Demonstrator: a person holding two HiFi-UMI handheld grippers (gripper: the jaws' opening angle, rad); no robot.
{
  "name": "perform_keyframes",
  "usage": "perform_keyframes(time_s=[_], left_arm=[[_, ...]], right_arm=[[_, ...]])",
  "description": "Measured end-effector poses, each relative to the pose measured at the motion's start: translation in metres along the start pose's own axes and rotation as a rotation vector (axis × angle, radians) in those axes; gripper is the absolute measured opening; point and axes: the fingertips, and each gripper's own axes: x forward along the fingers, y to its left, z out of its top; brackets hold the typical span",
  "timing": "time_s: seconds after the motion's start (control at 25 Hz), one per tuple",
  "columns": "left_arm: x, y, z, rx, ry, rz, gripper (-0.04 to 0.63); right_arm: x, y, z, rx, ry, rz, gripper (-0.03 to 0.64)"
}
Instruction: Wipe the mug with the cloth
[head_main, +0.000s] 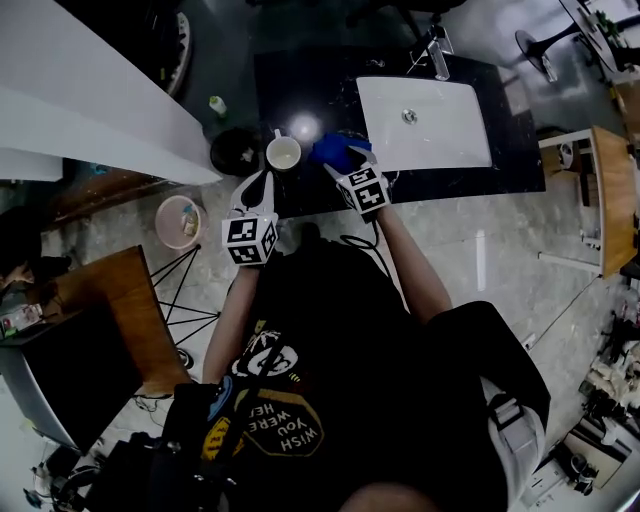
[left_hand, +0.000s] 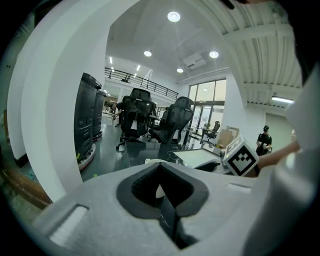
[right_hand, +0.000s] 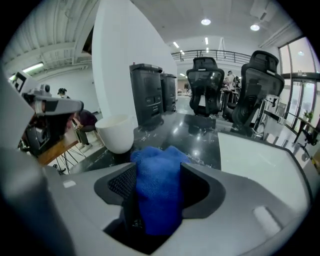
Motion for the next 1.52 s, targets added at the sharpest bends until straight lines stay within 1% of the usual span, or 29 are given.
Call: perform_keyframes(time_s=[0.08, 0.2, 0.28, 0.36, 0.44, 0.52, 0.56, 0.64, 0.72, 0.76, 0.84, 0.96, 1.04, 1.12, 1.2, 1.28, 1.44, 1.52], left_arm=[[0.004, 0.004, -0.001, 0.007, 0.010, 0.002, 0.003], [0.009, 0.011, 0.000, 0.017, 0.021, 0.006, 0.003], [0.009, 0.013, -0.001, 0.019, 0.029, 0.007, 0.004], [0.009, 0.015, -0.002, 0.018, 0.031, 0.004, 0.003], [0.009, 0.017, -0.003, 0.016, 0.032, 0.001, 0.003], [0.010, 0.018, -0.005, 0.015, 0.039, -0.002, 0.003], [0.010, 0.018, -0.006, 0.014, 0.042, -0.005, 0.004], [0.009, 0.017, -0.007, 0.011, 0.043, -0.012, 0.003], [0.009, 0.018, -0.008, 0.008, 0.044, -0.014, 0.004], [0.009, 0.019, -0.008, 0.005, 0.045, -0.015, 0.003], [0.012, 0.020, -0.010, -0.013, 0.054, -0.023, 0.003], [0.020, 0.022, -0.019, -0.050, 0.089, -0.030, 0.005], [0.027, 0.022, -0.025, -0.066, 0.111, -0.022, 0.003], [0.035, 0.025, -0.032, -0.124, 0.130, -0.012, 0.003], [0.040, 0.026, -0.041, -0.179, 0.151, -0.007, 0.004], [0.043, 0.025, -0.045, -0.196, 0.162, -0.005, 0.003], [0.045, 0.025, -0.048, -0.240, 0.162, 0.004, 0.003], [0.044, 0.022, -0.053, -0.251, 0.169, 0.008, 0.004]], right_arm=[[0.009, 0.001, -0.008, -0.015, 0.028, -0.016, 0.276], [0.014, -0.002, -0.009, -0.006, 0.015, -0.047, 0.275], [0.016, -0.003, -0.010, 0.003, 0.002, -0.048, 0.270], [0.018, -0.004, -0.011, 0.001, 0.017, -0.038, 0.261], [0.018, 0.000, -0.011, -0.001, 0.049, -0.018, 0.227], [0.018, 0.008, -0.012, -0.003, 0.085, 0.005, 0.147], [0.017, 0.013, -0.013, -0.010, 0.100, 0.017, 0.127], [0.014, 0.025, -0.014, -0.029, 0.107, 0.057, 0.115], [0.008, 0.037, -0.012, -0.030, 0.073, 0.101, 0.107], [0.004, 0.038, -0.007, -0.020, 0.043, 0.109, 0.106], [-0.005, 0.032, 0.008, 0.030, -0.032, 0.098, 0.106], [-0.008, 0.022, 0.044, 0.090, -0.131, 0.099, 0.106], [-0.002, 0.020, 0.061, 0.105, -0.155, 0.110, 0.109], [0.010, 0.020, 0.061, 0.119, -0.135, 0.114, 0.110], [0.017, 0.031, 0.047, 0.089, -0.093, 0.131, 0.110], [0.011, 0.052, 0.032, 0.028, -0.071, 0.171, 0.110], [-0.013, 0.095, 0.009, -0.090, -0.085, 0.258, 0.110], [-0.024, 0.110, 0.001, -0.156, -0.101, 0.271, 0.109]])
